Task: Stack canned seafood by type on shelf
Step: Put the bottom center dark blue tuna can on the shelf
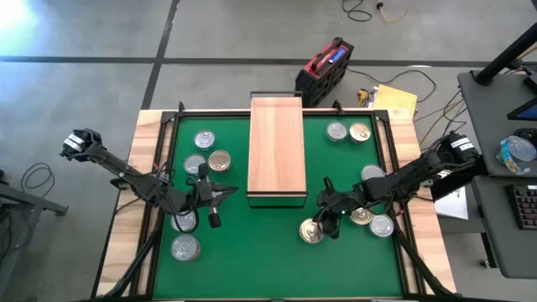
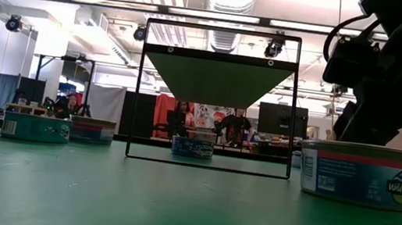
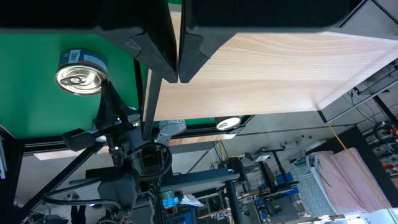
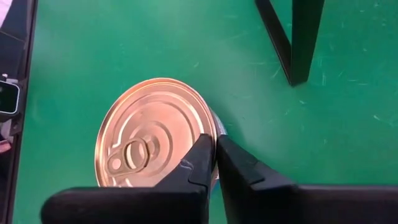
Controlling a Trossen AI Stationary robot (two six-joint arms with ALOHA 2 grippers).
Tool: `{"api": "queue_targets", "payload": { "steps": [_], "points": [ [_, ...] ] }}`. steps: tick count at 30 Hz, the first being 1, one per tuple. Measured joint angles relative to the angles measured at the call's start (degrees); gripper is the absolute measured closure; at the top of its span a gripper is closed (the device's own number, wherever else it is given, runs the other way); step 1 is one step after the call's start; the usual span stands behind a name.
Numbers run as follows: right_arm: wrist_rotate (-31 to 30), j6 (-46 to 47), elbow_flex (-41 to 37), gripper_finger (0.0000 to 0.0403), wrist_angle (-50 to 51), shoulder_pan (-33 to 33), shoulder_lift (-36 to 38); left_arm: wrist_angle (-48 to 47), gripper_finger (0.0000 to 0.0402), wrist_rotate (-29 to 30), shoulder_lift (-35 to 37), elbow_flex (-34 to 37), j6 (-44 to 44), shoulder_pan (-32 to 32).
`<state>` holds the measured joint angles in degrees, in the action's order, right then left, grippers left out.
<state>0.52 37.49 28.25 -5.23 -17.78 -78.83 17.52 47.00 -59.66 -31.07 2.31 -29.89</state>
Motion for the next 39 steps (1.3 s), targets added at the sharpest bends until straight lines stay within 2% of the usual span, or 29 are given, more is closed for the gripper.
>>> {"api": "queue_targets", "payload": {
  "steps": [14, 26, 33, 39],
  "points": [
    [-1.16, -4.46, 3.65, 0.0394, 1.58, -0.07, 0.92, -0.02, 0.0401, 0.0, 0.0, 0.0, -0.02, 0.0],
    [-4.23, -7.08, 7.94, 0.0395, 7.97, -1.33, 2.52, -0.12, 0.0401, 0.0, 0.0, 0.0, 0.0, 0.0],
    [-9.94, -8.17, 13.24, 0.0395, 17.6, -4.29, 2.86, -0.5, 0.0401, 0.0, -0.02, 0.02, -0.02, 0.0],
    [-14.52, -9.06, 16.92, 0.0395, 20.08, -7.86, 2.89, -0.48, 0.0401, 0.02, -0.02, 0.02, -0.02, 0.0]
  ]
}}
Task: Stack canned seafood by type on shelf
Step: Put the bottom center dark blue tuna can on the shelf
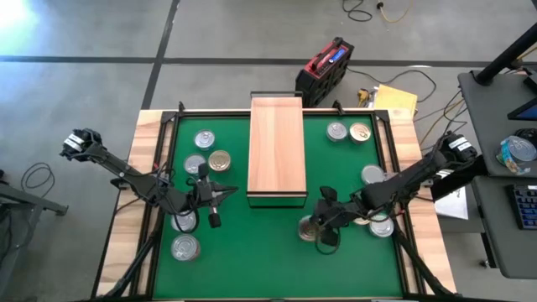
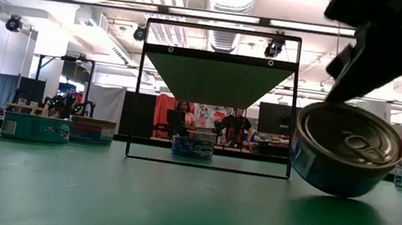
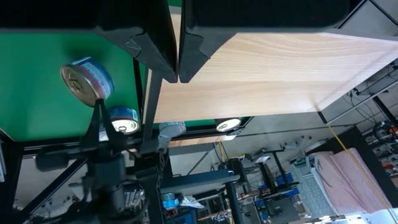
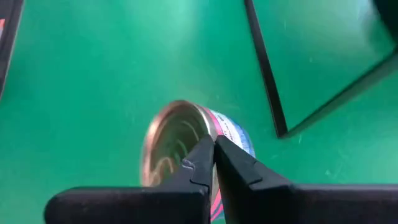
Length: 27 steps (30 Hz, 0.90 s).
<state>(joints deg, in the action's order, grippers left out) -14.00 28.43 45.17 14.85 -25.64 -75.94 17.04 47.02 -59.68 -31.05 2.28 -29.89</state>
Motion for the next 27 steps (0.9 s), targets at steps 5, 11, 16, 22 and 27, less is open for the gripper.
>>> {"api": "queue_targets", "payload": {
  "steps": [5, 11, 16, 22, 27],
  "points": [
    [-4.38, 0.75, 3.65, 0.0395, 5.11, -3.43, -0.83, 0.04, 0.0401, 0.01, 0.0, 0.0, 0.0, 0.0],
    [-7.13, 3.9, 7.42, 0.0395, 9.74, -5.48, -2.16, 0.12, 0.0401, 0.01, 0.0, 0.0, 0.0, 0.0],
    [-8.3, 7.01, 7.72, 0.0394, 10.41, -5.48, -2.14, 0.12, 0.0401, 0.0, 0.0, 0.0, 0.0, 0.0],
    [-18.94, 15.16, 6.43, 0.0384, 16.49, -5.39, -2.16, 0.11, 0.0401, 0.01, 0.0, 0.0, 0.0, 0.0],
    [-15.1, 21.88, 3.23, 0.0358, 16.48, -3.61, -2.16, 0.09, 0.0401, 0.01, 0.0, 0.0, 0.0, 0.0]
  ]
}}
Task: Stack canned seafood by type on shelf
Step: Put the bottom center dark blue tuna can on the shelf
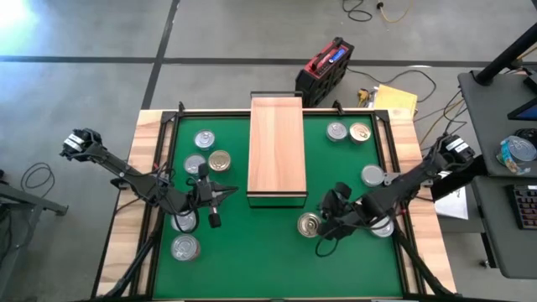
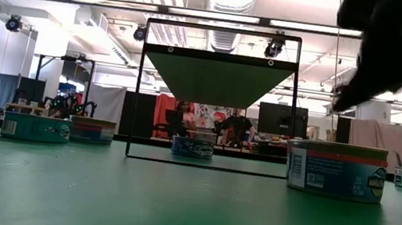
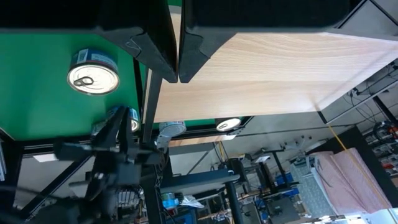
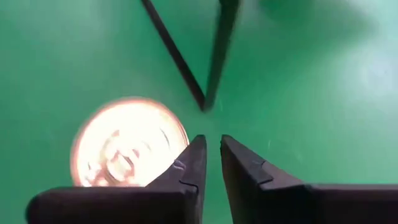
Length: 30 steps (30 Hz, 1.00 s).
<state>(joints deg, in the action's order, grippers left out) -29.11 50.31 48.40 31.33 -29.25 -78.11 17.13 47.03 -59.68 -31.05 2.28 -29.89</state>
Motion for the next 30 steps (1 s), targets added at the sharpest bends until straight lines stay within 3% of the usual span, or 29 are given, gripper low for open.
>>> {"api": "queue_targets", "payload": {
  "steps": [7, 13, 18, 24, 30],
  "points": [
    [2.85, 7.31, -4.0, 0.029, -0.68, -0.11, 0.0, -0.02, 0.0401, -0.02, 0.0, 0.0, 0.0, 0.0],
    [8.76, 4.95, -4.01, 0.0191, -7.8, -0.12, 0.32, -0.05, 0.0401, -0.02, 0.0, 0.0, 0.0, 0.0],
    [8.03, 2.44, -4.02, 0.0128, -8.91, 0.19, 0.04, -0.12, 0.0401, -0.02, 0.0, 0.0, 0.05, -0.02],
    [2.27, -9.22, -3.35, 0.0124, -9.42, -0.22, 0.04, -0.13, 0.0401, -0.02, 0.0, 0.0, 0.04, -0.01],
    [2.1, -9.83, -2.49, 0.0143, -9.6, -0.07, 0.04, -0.16, 0.0401, -0.02, 0.0, 0.0, 0.15, 0.0]
  ]
}}
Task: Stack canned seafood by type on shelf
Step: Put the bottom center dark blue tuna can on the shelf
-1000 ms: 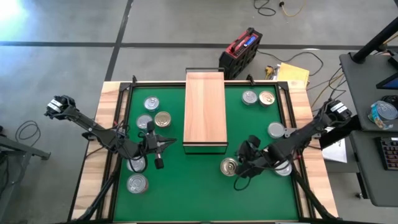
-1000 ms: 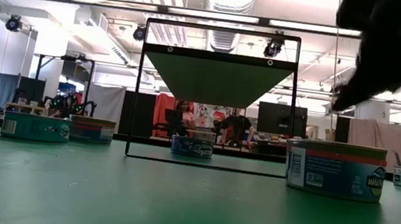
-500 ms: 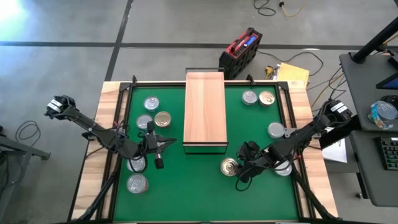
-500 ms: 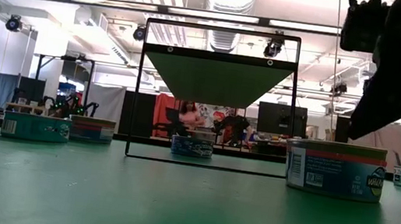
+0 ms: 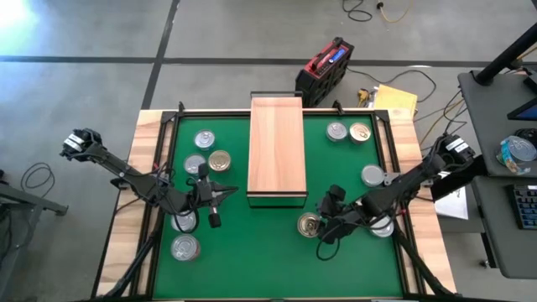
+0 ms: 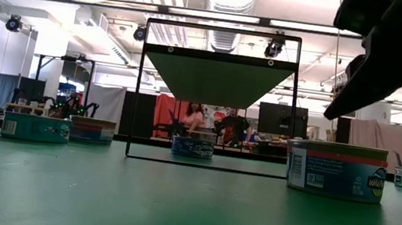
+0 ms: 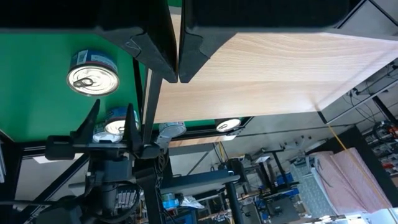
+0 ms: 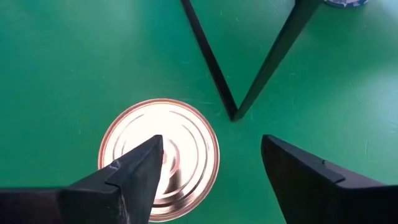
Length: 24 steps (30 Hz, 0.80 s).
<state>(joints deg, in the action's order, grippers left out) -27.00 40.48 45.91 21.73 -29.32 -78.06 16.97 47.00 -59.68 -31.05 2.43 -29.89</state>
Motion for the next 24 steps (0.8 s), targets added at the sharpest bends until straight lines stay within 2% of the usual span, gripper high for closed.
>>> {"api": "queue_targets", "payload": {
  "steps": [2, 5, 8, 12, 17, 24],
  "points": [
    [0.0, 1.1, 0.0, 0.0141, 0.25, 0.0, 0.0, 0.0, 0.0401, 0.0, 0.0, 0.0, 0.0, -0.02],
    [0.33, 1.45, -0.02, 0.0116, 0.29, 0.0, 0.0, 0.0, 0.0401, 0.0, 0.0, 0.0, 0.0, 0.0],
    [1.68, 1.44, -0.02, 0.0071, 0.29, 0.0, -0.01, 0.0, 0.0401, 0.0, 0.0, 0.0, 0.0, -0.02],
    [0.31, 1.39, -0.04, 0.0013, 0.26, -0.04, -0.18, 0.02, 0.0401, 0.0, 0.0, 0.0, 0.0, -0.01],
    [-1.07, 0.4, -0.07, 0.0016, -0.31, -0.08, -0.24, 0.02, 0.0401, 0.0, 0.0, 0.0, 0.02, -0.02],
    [3.83, -2.28, -0.11, 0.0018, -3.39, -0.17, -3.57, -0.13, 0.0401, 0.0, 0.0, 0.0, 0.05, -0.02]
  ]
}}
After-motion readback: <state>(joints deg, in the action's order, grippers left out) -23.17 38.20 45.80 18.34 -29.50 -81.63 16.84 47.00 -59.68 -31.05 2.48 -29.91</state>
